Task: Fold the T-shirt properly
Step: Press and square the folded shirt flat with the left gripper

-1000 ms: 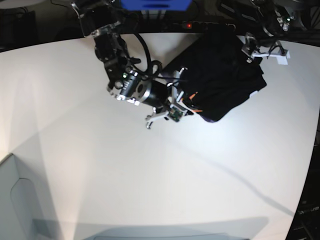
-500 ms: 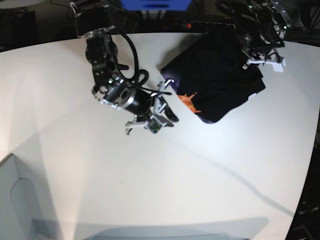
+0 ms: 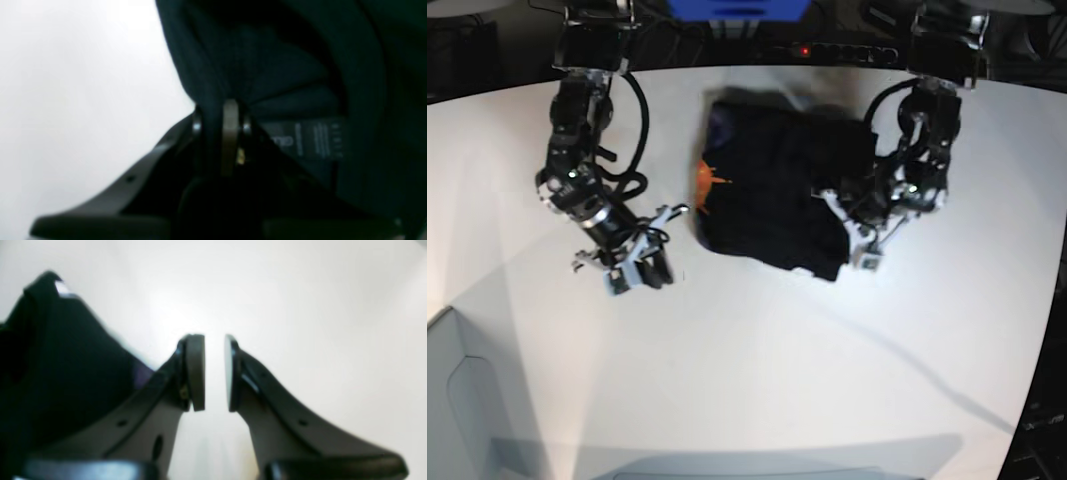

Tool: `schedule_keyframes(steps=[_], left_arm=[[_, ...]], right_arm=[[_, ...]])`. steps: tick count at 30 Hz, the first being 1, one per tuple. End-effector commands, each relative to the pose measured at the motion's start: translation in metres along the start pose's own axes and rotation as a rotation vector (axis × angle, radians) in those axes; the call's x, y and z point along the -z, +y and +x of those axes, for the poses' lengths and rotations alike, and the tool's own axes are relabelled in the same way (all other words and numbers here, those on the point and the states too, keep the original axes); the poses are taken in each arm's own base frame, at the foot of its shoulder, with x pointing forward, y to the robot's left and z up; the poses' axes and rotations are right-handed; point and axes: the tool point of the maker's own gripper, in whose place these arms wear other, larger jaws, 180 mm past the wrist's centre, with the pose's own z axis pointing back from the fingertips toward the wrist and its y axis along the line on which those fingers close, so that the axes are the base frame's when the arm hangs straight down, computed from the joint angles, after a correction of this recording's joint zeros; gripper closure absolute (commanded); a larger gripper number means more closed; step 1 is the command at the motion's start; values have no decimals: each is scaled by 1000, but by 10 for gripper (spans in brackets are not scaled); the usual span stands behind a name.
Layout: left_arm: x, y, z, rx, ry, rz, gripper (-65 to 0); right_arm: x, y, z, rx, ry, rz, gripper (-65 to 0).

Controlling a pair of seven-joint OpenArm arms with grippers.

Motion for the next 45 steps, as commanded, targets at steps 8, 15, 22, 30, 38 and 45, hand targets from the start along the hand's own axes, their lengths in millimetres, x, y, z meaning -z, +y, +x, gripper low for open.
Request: schedule_keyframes(steps=[8,15,22,30,38,45], left_arm=[[34,-101,87,578,-106,-26,0],[56,-167,128,799,-193,-45,0],[76,-168,135,775,-208,-34,0],[78,-161,133,770,-203,-25,0],[82,-149,124,765,-176,-11,0],[84,-138,120,761,-168,2,0]], right_arm=[[-53,-85,10,68,-88,-259,-89],[-103,-94,-8,47,-56,-367,-85],[-122,-63,-19,71,-42,-369,-84],[-86,-44,-43,148,-1,-267,-84],[-44,-58,-82,249,61,-204,-84],[-48,-74,-98,267,27,-218,-84]])
